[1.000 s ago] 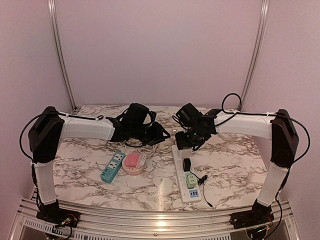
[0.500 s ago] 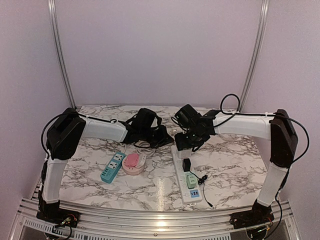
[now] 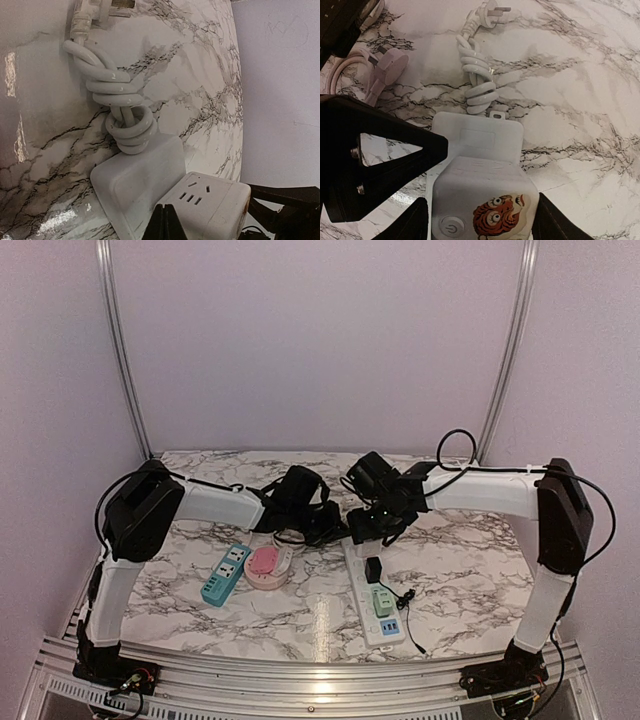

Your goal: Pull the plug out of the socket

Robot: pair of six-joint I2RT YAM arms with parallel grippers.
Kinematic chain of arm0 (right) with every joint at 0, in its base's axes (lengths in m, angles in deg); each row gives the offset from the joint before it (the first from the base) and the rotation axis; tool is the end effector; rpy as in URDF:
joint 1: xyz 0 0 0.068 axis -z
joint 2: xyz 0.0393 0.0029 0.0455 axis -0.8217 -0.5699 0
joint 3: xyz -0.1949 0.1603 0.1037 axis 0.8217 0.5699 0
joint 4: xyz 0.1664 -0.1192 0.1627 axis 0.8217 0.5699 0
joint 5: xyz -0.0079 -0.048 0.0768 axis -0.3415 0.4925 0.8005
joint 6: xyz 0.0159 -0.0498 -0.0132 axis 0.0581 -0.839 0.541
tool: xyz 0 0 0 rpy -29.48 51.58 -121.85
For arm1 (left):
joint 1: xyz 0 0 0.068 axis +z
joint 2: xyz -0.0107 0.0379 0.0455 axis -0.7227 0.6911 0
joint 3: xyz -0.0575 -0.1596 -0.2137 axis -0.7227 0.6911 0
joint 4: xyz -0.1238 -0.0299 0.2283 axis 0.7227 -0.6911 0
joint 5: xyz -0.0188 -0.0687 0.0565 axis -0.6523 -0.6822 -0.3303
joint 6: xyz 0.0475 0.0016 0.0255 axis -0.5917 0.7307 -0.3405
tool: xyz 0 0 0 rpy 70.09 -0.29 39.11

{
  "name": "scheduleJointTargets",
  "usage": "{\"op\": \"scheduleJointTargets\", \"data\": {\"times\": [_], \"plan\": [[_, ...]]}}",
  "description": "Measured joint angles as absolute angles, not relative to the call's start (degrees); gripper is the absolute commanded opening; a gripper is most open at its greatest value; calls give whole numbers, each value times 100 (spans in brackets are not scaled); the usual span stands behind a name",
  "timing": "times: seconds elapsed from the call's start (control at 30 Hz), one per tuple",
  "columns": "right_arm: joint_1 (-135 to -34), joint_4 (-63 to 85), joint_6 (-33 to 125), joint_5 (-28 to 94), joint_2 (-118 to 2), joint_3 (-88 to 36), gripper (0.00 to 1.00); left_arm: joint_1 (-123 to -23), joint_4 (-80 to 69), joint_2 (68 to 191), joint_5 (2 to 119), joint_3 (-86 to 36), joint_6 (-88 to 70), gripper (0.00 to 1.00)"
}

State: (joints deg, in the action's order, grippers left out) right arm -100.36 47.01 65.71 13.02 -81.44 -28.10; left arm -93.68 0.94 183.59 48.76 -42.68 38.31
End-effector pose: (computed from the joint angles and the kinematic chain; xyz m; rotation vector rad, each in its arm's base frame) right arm 0.2740 0.2642 0.2142 -0.3591 2.6159 0.1294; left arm 0.3347 -0.3819 0.1526 0.0076 2.4405 -1.3630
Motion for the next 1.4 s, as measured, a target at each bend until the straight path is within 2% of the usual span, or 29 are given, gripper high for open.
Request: {"op": "scheduleJointTargets", "data": {"times": [0.7, 0.93, 1.1, 1.4], "plan": [[-10038, 4701, 6549, 1307, -8247, -2810, 65, -9468, -914, 18634, 5158, -4848, 3704, 0], [-10043, 4666, 6562, 1307, -8262, -2810, 44, -9490, -1041, 18739, 5245, -5053, 3676, 0], [-10047, 4668, 6553, 1300, -8262, -2812, 34, -9516, -1117, 18770, 5313, -5127, 3678, 0], [-10049, 4742, 6568, 1219, -8288, -2882, 27, -9549, -1157, 18774, 5444, -5143, 3717, 0]]}}
